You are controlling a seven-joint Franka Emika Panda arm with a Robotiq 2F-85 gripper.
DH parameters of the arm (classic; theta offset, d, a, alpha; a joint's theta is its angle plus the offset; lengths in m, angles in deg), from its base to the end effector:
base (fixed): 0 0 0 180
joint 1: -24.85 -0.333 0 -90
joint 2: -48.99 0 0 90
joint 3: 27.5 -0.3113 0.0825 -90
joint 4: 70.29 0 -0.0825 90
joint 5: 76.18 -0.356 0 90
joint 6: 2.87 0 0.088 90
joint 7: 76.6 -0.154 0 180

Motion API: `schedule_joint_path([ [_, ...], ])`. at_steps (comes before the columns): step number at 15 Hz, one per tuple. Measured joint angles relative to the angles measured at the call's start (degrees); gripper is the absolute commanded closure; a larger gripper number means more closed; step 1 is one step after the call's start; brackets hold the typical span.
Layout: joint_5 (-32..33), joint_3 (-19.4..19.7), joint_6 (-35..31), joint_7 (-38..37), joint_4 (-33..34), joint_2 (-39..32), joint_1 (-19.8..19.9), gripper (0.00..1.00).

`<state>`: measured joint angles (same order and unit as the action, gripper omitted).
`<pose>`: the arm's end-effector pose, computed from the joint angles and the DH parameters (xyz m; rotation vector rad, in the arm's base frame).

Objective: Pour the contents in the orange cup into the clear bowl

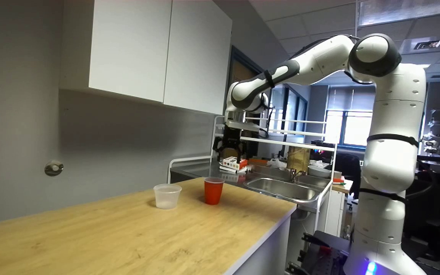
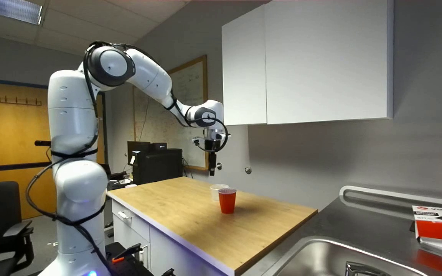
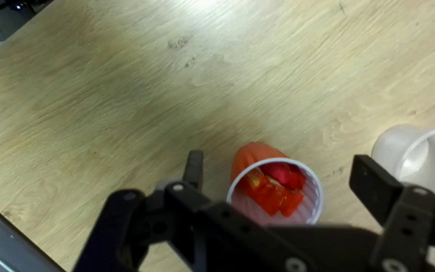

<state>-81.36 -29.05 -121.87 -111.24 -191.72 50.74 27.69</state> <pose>0.5095 -0.0031 0.3874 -2.8985 1.0114 0.0518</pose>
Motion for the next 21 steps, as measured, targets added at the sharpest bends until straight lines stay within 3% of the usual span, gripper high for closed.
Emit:
schedule_joint_path([
  [8,1.06,2.85,1.19,-2.8,9.33,-10.35,-0.05,0.0],
  [21,-0.44,5.69,2.59,-2.8,11.49,-20.26,-0.04,0.02],
])
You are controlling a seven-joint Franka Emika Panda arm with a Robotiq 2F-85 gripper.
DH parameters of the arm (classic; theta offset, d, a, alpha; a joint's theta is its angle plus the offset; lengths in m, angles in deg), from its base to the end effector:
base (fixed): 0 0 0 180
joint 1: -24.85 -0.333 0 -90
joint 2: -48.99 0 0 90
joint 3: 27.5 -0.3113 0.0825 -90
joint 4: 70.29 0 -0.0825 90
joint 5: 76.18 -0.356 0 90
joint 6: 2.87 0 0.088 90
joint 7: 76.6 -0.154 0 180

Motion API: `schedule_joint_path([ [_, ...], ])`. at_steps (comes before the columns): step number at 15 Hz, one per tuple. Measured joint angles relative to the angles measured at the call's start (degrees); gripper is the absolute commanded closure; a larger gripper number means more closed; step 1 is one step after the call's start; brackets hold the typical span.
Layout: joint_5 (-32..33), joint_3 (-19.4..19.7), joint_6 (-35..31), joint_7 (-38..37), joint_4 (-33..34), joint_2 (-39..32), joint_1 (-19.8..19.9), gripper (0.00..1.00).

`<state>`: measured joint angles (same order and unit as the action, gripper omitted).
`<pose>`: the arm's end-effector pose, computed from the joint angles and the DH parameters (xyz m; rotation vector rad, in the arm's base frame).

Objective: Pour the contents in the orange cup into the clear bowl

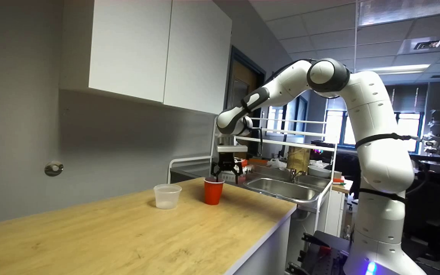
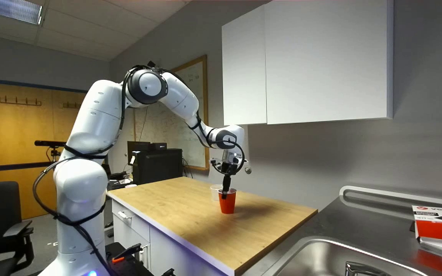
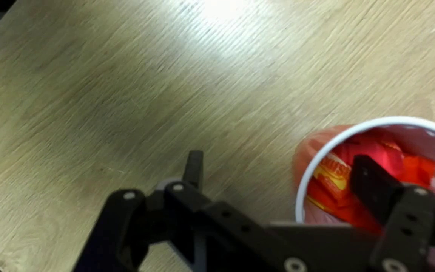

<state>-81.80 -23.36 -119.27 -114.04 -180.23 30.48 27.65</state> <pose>0.5585 -0.0574 0.2769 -2.8580 1.2526 0.3401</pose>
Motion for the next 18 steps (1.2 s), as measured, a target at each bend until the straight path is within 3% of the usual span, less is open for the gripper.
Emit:
schedule_joint_path([
  [1,-0.25,0.12,0.01,0.02,0.11,-0.54,0.0,0.26],
  [3,-0.75,0.33,0.09,0.08,0.36,-1.48,0.01,0.3],
  [11,-0.92,0.62,1.72,0.09,2.08,-3.0,-0.11,0.93],
  [14,-0.92,0.62,2.69,0.12,3.11,-2.99,-0.27,0.98],
  [18,-0.92,0.62,3.34,0.12,4.54,-2.96,-0.4,0.95],
])
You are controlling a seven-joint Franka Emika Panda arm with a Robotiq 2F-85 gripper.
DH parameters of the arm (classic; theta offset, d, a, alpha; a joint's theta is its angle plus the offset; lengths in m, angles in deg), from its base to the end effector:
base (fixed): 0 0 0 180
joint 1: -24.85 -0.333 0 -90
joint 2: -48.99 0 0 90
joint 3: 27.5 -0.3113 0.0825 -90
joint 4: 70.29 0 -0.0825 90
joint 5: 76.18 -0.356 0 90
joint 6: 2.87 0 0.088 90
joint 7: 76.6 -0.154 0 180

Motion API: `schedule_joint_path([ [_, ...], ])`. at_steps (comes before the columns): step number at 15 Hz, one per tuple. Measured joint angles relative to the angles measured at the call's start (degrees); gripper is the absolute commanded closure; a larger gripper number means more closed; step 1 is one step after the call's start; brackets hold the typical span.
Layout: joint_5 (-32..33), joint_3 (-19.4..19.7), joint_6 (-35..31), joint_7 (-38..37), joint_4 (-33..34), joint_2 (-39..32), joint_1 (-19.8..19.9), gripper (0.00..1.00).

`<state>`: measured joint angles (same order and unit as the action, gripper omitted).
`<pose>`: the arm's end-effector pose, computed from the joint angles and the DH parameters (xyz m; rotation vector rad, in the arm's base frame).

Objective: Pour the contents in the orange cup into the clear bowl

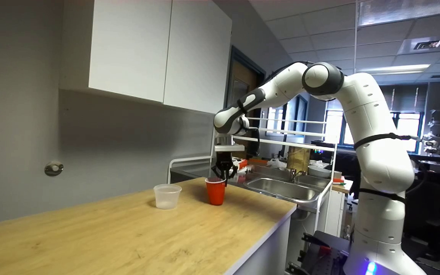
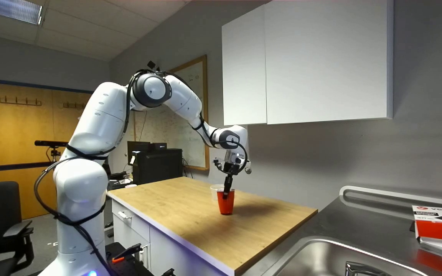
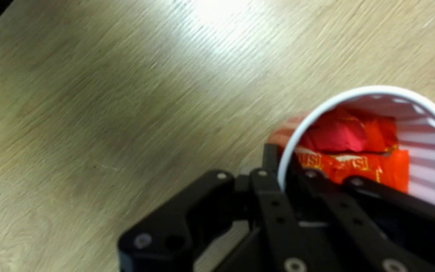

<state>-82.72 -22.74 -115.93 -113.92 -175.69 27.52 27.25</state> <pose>0.5714 -0.0579 0.2752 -2.8484 1.2577 0.3886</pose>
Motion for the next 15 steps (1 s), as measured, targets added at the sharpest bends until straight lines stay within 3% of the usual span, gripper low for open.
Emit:
schedule_joint_path([
  [8,0.52,0.0,2.81,-0.83,2.42,1.17,-1.73,0.96],
  [15,7.71,-0.06,7.43,-11.84,4.31,4.5,-7.11,0.96],
])
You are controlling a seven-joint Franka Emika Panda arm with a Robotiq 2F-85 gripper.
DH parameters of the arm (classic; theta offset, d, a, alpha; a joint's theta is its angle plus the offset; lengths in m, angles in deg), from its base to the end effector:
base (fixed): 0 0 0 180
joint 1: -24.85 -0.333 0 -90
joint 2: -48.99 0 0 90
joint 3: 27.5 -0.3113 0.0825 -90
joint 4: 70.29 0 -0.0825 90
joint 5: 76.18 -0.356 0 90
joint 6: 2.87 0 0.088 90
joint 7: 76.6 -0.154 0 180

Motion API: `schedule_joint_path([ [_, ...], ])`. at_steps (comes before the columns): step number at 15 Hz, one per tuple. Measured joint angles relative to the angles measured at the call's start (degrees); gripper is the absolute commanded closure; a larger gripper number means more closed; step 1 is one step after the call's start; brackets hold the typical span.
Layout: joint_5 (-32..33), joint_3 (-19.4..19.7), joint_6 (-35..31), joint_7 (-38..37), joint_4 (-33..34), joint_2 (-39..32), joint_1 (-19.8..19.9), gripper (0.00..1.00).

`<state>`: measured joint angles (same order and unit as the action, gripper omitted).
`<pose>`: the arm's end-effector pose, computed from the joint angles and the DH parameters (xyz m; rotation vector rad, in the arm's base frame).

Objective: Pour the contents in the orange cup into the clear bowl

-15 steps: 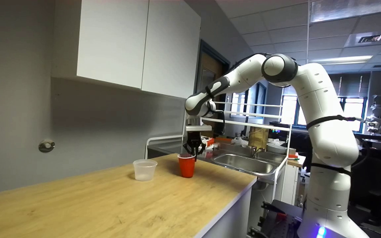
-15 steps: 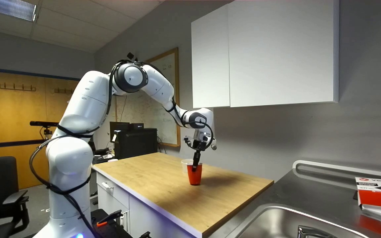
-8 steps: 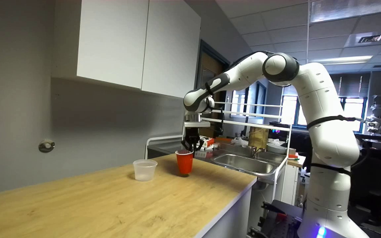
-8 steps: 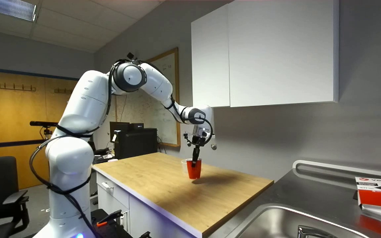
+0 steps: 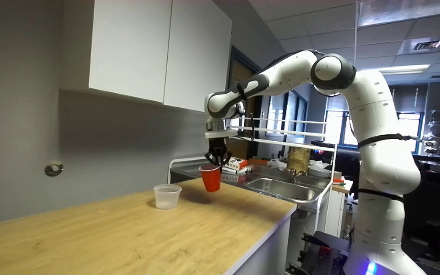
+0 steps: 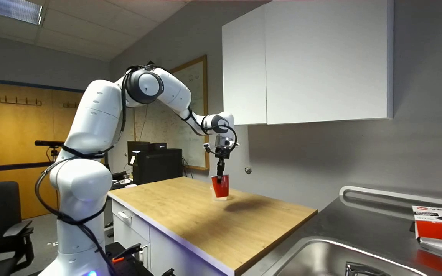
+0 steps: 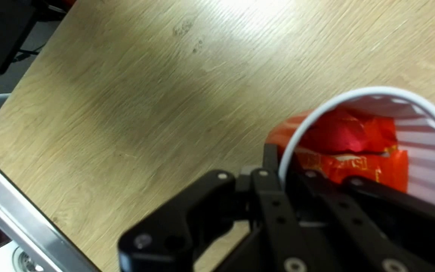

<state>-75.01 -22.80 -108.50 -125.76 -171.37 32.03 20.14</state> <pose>0.5756 -0.0001 0.3435 2.7343 -1.2362 -0.2684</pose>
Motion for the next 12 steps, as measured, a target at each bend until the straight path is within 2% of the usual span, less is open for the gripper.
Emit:
schedule_joint_path([
  [7,7.53,-1.47,4.23,-10.08,6.37,-0.67,-4.73,0.96],
  [12,14.41,-1.75,8.96,-16.73,14.43,-5.71,-7.39,0.96],
])
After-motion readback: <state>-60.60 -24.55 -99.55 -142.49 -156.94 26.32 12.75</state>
